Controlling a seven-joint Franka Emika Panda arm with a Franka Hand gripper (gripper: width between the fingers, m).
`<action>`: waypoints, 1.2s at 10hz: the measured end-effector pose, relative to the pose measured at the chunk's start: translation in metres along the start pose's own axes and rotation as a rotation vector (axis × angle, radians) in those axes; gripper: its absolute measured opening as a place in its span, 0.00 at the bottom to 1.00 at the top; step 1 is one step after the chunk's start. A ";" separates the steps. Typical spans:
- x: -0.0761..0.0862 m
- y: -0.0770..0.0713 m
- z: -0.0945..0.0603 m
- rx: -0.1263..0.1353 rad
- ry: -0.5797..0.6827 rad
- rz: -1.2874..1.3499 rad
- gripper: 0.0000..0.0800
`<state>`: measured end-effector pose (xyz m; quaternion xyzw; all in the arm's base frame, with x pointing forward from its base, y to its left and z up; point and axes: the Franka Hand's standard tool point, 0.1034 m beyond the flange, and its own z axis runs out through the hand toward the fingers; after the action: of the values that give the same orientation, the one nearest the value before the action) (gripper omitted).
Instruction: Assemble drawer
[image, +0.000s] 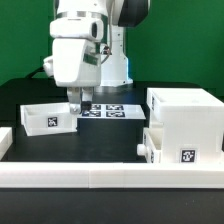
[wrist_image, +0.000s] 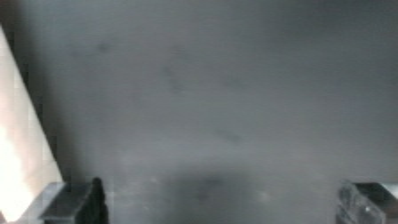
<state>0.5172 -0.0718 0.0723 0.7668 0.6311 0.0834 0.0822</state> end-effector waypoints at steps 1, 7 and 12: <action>-0.001 0.000 0.000 0.003 -0.002 -0.005 0.81; -0.011 -0.004 0.000 0.001 -0.003 0.275 0.81; -0.015 -0.016 -0.001 -0.008 0.007 0.683 0.81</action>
Offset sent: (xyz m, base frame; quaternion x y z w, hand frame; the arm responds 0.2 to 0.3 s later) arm 0.0000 0.0000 0.0000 0.0000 0.0000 0.0000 1.0000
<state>0.4988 -0.0833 0.0697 0.9333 0.3377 0.1112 0.0505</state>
